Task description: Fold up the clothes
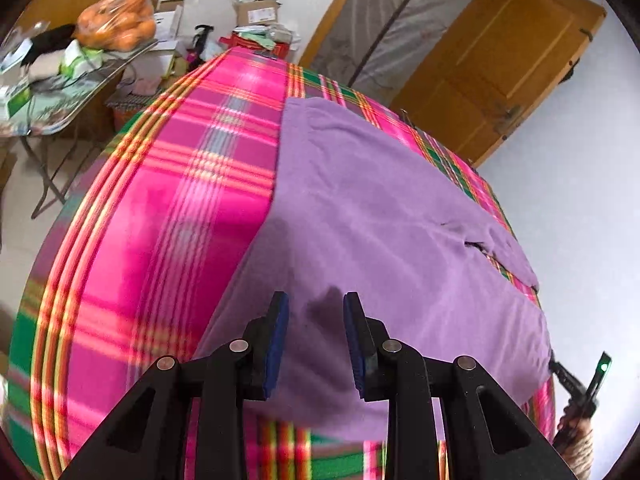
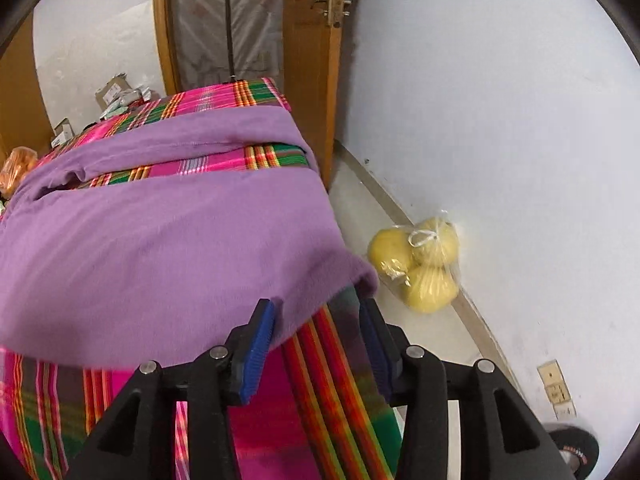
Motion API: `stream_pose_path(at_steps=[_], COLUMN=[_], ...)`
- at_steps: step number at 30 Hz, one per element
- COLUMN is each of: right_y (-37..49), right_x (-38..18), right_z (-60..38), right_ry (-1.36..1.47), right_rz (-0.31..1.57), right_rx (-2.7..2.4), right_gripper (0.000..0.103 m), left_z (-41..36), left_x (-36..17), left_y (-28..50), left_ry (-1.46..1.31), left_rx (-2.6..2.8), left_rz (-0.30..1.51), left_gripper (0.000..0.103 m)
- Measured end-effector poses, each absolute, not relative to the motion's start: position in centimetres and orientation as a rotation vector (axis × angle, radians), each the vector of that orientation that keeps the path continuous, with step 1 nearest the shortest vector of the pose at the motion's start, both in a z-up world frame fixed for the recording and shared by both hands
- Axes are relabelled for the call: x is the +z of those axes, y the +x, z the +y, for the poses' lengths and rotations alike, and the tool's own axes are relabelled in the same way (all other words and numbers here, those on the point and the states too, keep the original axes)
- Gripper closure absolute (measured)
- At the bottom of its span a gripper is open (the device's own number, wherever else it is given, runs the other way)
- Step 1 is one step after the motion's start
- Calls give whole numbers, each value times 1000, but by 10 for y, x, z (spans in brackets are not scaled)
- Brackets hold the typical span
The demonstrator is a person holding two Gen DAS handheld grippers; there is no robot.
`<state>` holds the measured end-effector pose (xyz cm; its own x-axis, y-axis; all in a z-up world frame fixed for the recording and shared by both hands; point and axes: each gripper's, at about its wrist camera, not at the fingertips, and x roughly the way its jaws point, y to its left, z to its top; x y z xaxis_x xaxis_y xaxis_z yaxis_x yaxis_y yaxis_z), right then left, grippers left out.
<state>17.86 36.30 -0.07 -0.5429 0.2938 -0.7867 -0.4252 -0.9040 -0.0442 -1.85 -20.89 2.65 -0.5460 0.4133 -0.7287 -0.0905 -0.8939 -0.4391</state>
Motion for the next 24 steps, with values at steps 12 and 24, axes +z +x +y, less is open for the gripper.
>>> stream_pose_path(at_steps=[12, 24], right_y=[190, 124], right_x=[72, 32], right_z=[279, 122], right_ry=[-1064, -1387], right_rz=[188, -68], right_rx=[2760, 3058], right_gripper=[58, 57], left_z=[-252, -268], left_x=[40, 11], left_y=[26, 26], left_ry=[-1263, -1372], left_rx=[2520, 2422], left_rz=[-640, -933], left_gripper=[65, 50])
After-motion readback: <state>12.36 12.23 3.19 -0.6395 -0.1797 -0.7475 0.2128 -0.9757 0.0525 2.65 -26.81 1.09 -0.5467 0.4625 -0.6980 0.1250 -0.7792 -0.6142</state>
